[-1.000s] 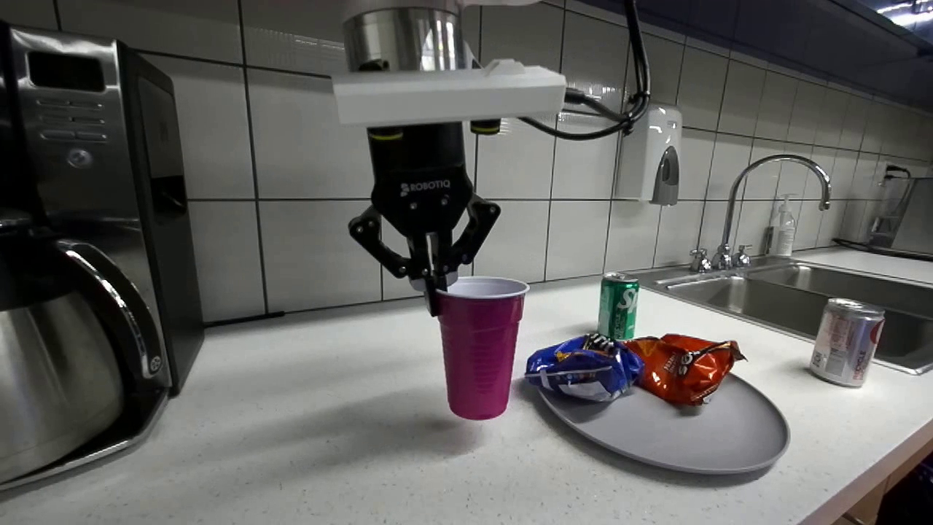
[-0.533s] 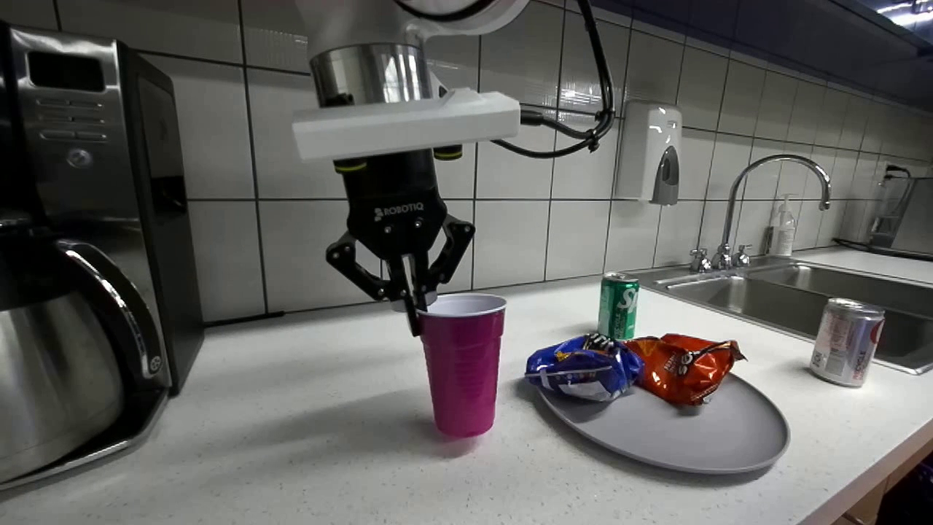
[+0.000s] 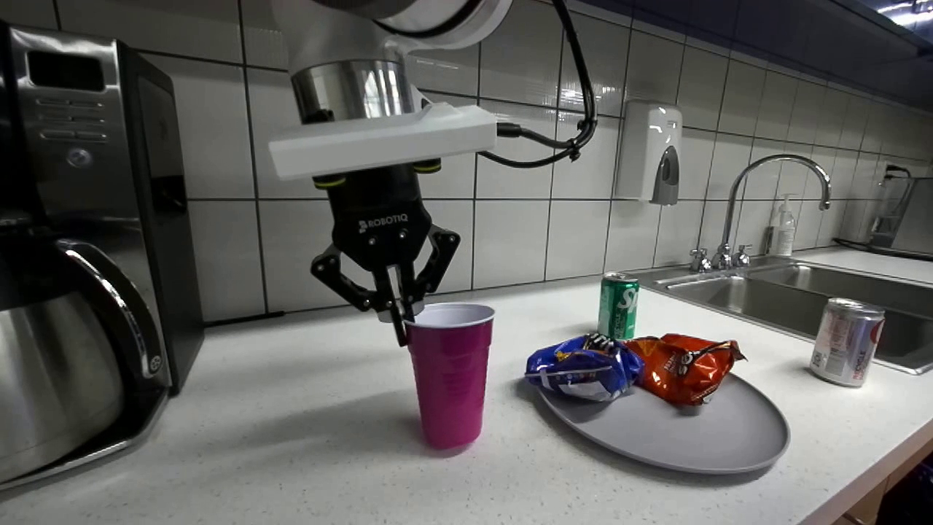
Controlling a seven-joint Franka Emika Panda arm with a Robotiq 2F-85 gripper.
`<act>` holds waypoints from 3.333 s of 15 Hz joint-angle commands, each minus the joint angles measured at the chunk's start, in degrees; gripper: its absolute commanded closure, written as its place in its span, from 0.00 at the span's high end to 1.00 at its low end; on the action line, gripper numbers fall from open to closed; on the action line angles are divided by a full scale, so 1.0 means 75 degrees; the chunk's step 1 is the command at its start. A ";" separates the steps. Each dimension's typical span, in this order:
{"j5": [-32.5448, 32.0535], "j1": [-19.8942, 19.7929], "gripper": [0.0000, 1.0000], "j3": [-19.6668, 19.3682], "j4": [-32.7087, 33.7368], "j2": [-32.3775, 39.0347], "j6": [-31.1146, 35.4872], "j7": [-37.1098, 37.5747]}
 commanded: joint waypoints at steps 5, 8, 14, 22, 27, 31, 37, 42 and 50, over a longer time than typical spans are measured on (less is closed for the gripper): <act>0.0043 0.0264 0.67 -0.0169 0.0275 -0.0078 -0.0261 0.0156; 0.0038 0.0297 0.89 -0.0146 0.0153 -0.0296 -0.0166 0.0219; 0.0098 0.0238 1.00 -0.0076 -0.0396 -0.1088 0.0060 0.0402; 0.0366 -0.0159 1.00 0.0023 -0.1764 -0.2341 0.0358 0.0235; 0.0664 -0.0584 1.00 -0.0018 -0.2780 -0.3028 0.0735 -0.0112; 0.0911 -0.0991 1.00 -0.0111 -0.3499 -0.3506 0.0997 -0.0447; 0.1122 -0.1495 1.00 -0.0326 -0.4260 -0.3946 0.1335 -0.0739; 0.1182 -0.1837 1.00 -0.0520 -0.4635 -0.4032 0.1687 -0.0730; 0.1179 -0.2309 1.00 -0.0906 -0.4641 -0.3916 0.1860 -0.1223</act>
